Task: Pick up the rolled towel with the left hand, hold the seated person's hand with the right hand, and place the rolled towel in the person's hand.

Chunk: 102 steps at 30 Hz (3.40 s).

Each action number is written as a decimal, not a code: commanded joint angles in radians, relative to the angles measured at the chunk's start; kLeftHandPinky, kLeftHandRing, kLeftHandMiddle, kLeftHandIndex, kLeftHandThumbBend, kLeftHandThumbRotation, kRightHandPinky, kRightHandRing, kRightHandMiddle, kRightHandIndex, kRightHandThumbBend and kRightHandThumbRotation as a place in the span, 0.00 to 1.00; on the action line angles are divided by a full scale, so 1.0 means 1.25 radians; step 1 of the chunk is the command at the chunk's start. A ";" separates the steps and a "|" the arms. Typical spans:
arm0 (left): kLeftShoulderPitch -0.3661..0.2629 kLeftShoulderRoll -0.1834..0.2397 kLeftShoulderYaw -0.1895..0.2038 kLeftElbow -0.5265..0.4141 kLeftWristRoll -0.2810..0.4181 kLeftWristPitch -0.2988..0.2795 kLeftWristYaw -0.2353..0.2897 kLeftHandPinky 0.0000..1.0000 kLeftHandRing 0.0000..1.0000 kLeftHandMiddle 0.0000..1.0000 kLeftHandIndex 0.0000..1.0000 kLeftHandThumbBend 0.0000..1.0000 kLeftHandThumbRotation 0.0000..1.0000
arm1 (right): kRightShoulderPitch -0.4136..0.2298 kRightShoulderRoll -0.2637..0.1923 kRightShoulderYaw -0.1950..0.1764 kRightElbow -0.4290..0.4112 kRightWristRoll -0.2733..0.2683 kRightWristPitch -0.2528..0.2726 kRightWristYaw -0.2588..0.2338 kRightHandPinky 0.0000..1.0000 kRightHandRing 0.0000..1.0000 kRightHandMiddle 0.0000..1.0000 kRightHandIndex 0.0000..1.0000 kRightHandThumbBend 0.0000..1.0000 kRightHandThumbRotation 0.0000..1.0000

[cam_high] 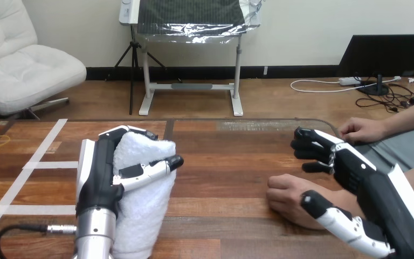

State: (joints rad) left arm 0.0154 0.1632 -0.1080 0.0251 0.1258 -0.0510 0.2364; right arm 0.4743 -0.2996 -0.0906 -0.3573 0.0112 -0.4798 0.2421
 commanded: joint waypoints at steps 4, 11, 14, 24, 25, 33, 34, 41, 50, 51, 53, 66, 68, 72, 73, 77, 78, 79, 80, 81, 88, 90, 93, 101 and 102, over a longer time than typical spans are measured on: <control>-0.095 -0.053 0.088 -0.289 -0.142 -0.214 -0.013 0.23 0.31 0.37 0.38 0.65 0.00 | -0.209 -0.096 -0.084 0.051 -0.065 0.025 -0.015 0.73 0.80 0.83 0.84 0.76 0.66; -0.104 -0.069 0.090 -0.289 -0.211 -0.235 -0.042 0.22 0.30 0.36 0.37 0.62 0.00 | -0.232 -0.136 -0.097 0.062 -0.091 0.055 -0.006 0.71 0.81 0.86 0.86 0.83 0.66; -0.108 -0.071 0.092 -0.286 -0.228 -0.243 -0.053 0.22 0.30 0.36 0.37 0.61 0.00 | -0.241 -0.150 -0.100 0.065 -0.098 0.067 -0.003 0.71 0.82 0.86 0.86 0.85 0.65; -0.121 -0.081 0.101 -0.265 -0.260 -0.267 -0.082 0.22 0.30 0.36 0.37 0.59 0.00 | -0.270 -0.195 -0.106 0.087 -0.099 0.075 0.017 0.72 0.86 0.88 0.86 0.87 0.58; -0.122 -0.081 0.102 -0.263 -0.261 -0.268 -0.084 0.22 0.30 0.36 0.37 0.59 0.00 | -0.273 -0.203 -0.107 0.088 -0.100 0.080 0.021 0.73 0.86 0.88 0.86 0.86 0.58; -0.128 -0.089 0.110 -0.251 -0.260 -0.277 -0.096 0.21 0.29 0.36 0.37 0.56 0.00 | -0.290 -0.245 -0.109 0.096 -0.105 0.105 0.056 0.74 0.89 0.91 0.88 0.88 0.54; -0.130 -0.091 0.112 -0.248 -0.260 -0.278 -0.097 0.21 0.29 0.36 0.37 0.56 0.00 | -0.295 -0.255 -0.109 0.100 -0.109 0.106 0.063 0.74 0.89 0.91 0.89 0.89 0.54; -0.138 -0.102 0.124 -0.229 -0.278 -0.287 -0.114 0.22 0.29 0.36 0.37 0.58 0.00 | -0.315 -0.297 -0.108 0.129 -0.117 0.099 0.099 0.74 0.89 0.91 0.89 0.88 0.51; -0.155 -0.112 0.148 -0.193 -0.258 -0.305 -0.115 0.22 0.30 0.37 0.38 0.62 0.00 | -0.339 -0.342 -0.101 0.174 -0.139 0.092 0.128 0.75 0.88 0.88 0.89 0.90 0.49; -0.160 -0.111 0.152 -0.184 -0.256 -0.311 -0.116 0.22 0.30 0.37 0.38 0.63 0.00 | -0.345 -0.350 -0.098 0.184 -0.143 0.089 0.134 0.75 0.87 0.88 0.89 0.90 0.49; -0.164 -0.111 0.156 -0.174 -0.254 -0.318 -0.118 0.22 0.30 0.38 0.38 0.63 0.00 | -0.351 -0.359 -0.095 0.195 -0.146 0.084 0.141 0.75 0.87 0.88 0.89 0.90 0.49; -0.198 -0.122 0.180 -0.101 -0.292 -0.347 -0.154 0.23 0.31 0.39 0.39 0.64 0.00 | -0.380 -0.402 -0.079 0.234 -0.170 0.113 0.197 0.81 0.87 0.87 0.88 0.92 0.45; -0.200 -0.123 0.182 -0.094 -0.293 -0.348 -0.156 0.23 0.31 0.39 0.39 0.65 0.00 | -0.385 -0.405 -0.077 0.240 -0.170 0.114 0.203 0.82 0.86 0.87 0.88 0.93 0.43; -0.206 -0.123 0.187 -0.073 -0.287 -0.359 -0.161 0.24 0.32 0.39 0.39 0.65 0.00 | -0.393 -0.411 -0.071 0.250 -0.171 0.124 0.220 0.82 0.86 0.87 0.87 0.94 0.41; -0.207 -0.123 0.189 -0.069 -0.284 -0.361 -0.161 0.24 0.32 0.39 0.39 0.65 0.00 | -0.394 -0.412 -0.070 0.252 -0.170 0.124 0.223 0.82 0.87 0.87 0.87 0.94 0.41; -0.211 -0.123 0.192 -0.054 -0.276 -0.373 -0.165 0.24 0.32 0.39 0.40 0.66 0.00 | -0.399 -0.414 -0.066 0.261 -0.174 0.122 0.230 0.82 0.87 0.87 0.87 0.96 0.40; -0.212 -0.122 0.193 -0.048 -0.273 -0.377 -0.166 0.24 0.32 0.39 0.40 0.66 0.00 | -0.400 -0.415 -0.064 0.265 -0.176 0.122 0.233 0.82 0.87 0.87 0.87 0.96 0.40; -0.213 -0.122 0.194 -0.045 -0.271 -0.381 -0.167 0.24 0.32 0.39 0.40 0.66 0.00 | -0.401 -0.416 -0.063 0.267 -0.176 0.123 0.235 0.82 0.86 0.87 0.87 0.97 0.40; -0.213 -0.122 0.195 -0.042 -0.269 -0.383 -0.168 0.24 0.32 0.39 0.40 0.66 0.00 | -0.402 -0.416 -0.062 0.268 -0.177 0.123 0.236 0.82 0.86 0.87 0.87 0.97 0.40; -0.214 -0.122 0.195 -0.039 -0.269 -0.385 -0.169 0.24 0.32 0.39 0.40 0.66 0.00 | -0.403 -0.416 -0.062 0.269 -0.178 0.123 0.237 0.82 0.86 0.87 0.86 0.97 0.40; -0.217 -0.121 0.196 -0.018 -0.278 -0.400 -0.185 0.24 0.32 0.39 0.40 0.67 0.00 | -0.408 -0.424 -0.050 0.283 -0.194 0.138 0.249 0.83 0.87 0.87 0.86 0.99 0.38; -0.218 -0.120 0.196 -0.013 -0.285 -0.403 -0.191 0.24 0.32 0.39 0.40 0.66 0.00 | -0.410 -0.426 -0.046 0.288 -0.201 0.139 0.251 0.83 0.87 0.87 0.86 1.00 0.37; -0.219 -0.119 0.196 -0.006 -0.289 -0.407 -0.199 0.24 0.32 0.39 0.40 0.66 0.00 | -0.413 -0.426 -0.040 0.298 -0.211 0.139 0.253 0.83 0.86 0.87 0.86 1.00 0.37; -0.217 -0.122 0.198 -0.005 -0.284 -0.403 -0.203 0.24 0.32 0.39 0.40 0.67 0.00 | -0.422 -0.425 -0.023 0.336 -0.244 0.125 0.246 0.82 0.86 0.87 0.86 1.00 0.37; -0.217 -0.121 0.198 -0.004 -0.283 -0.404 -0.204 0.24 0.32 0.39 0.40 0.67 0.00 | -0.424 -0.426 -0.019 0.343 -0.250 0.125 0.244 0.83 0.86 0.87 0.86 1.00 0.38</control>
State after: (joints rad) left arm -0.1679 0.0146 0.1375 0.0296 -0.2298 -0.5339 -0.0083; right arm 0.0169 -0.7940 -0.1279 0.0434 -0.2799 -0.3085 0.5634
